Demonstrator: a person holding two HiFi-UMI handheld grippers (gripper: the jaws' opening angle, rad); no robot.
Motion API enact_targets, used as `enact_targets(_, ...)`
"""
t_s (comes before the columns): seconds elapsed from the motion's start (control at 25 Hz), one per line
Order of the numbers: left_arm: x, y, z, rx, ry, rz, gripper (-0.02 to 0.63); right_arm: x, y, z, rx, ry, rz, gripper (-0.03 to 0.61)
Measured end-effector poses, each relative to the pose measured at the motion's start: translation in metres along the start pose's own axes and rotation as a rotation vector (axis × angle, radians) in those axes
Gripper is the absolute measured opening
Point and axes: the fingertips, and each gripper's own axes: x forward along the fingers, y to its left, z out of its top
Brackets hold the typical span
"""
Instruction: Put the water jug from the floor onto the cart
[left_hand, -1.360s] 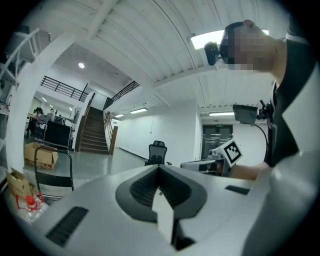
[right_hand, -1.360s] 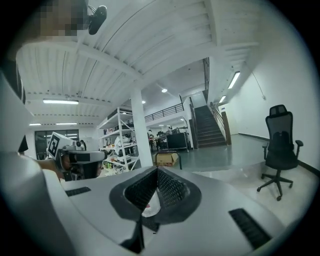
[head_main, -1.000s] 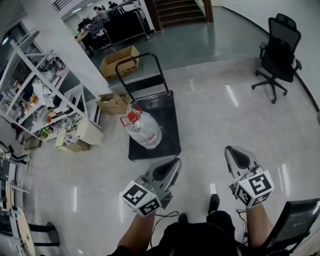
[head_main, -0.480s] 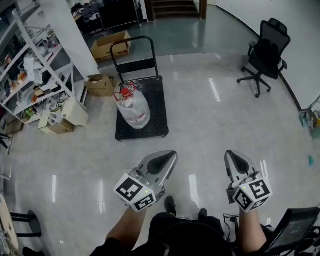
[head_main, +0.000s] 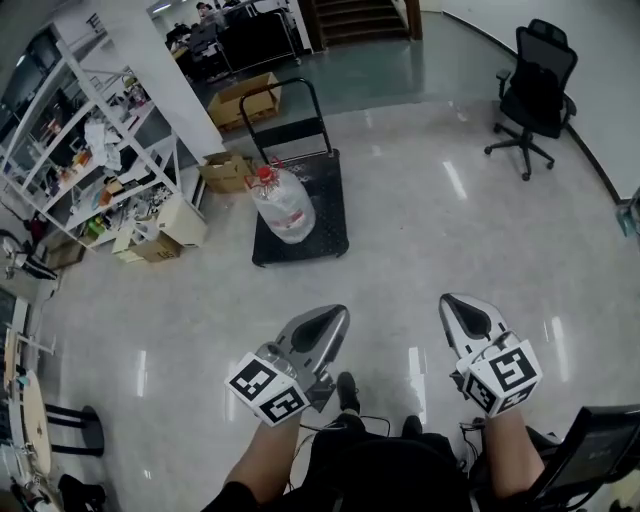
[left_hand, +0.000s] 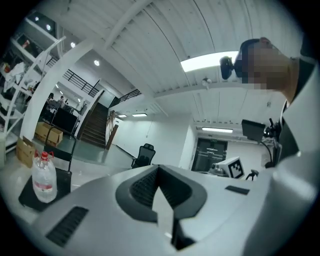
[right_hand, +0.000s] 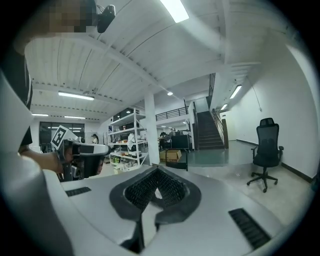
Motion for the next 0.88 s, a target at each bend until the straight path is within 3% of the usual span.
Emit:
enact_targets(0.2, -0.031, -0.058, -0.006, 0.058, 0.029, 0.006, 0.000, -0.060, 0.022, 0.007, 0.001, -0.029, 0.014, 0.000)
enact_targets(0.48, -0.100, -0.076, -0.016, 0.077, 0.038, -0.038, 0.000, -0.078, 0.091, 0.007, 0.012, -0.058, -0.020, 0.000)
enact_targets(0.88, -0.204, -0.042, -0.025, 0.066, 0.042, -0.037, 0.000, -0.078, 0.198, -0.002, 0.044, -0.062, -0.056, 0.000)
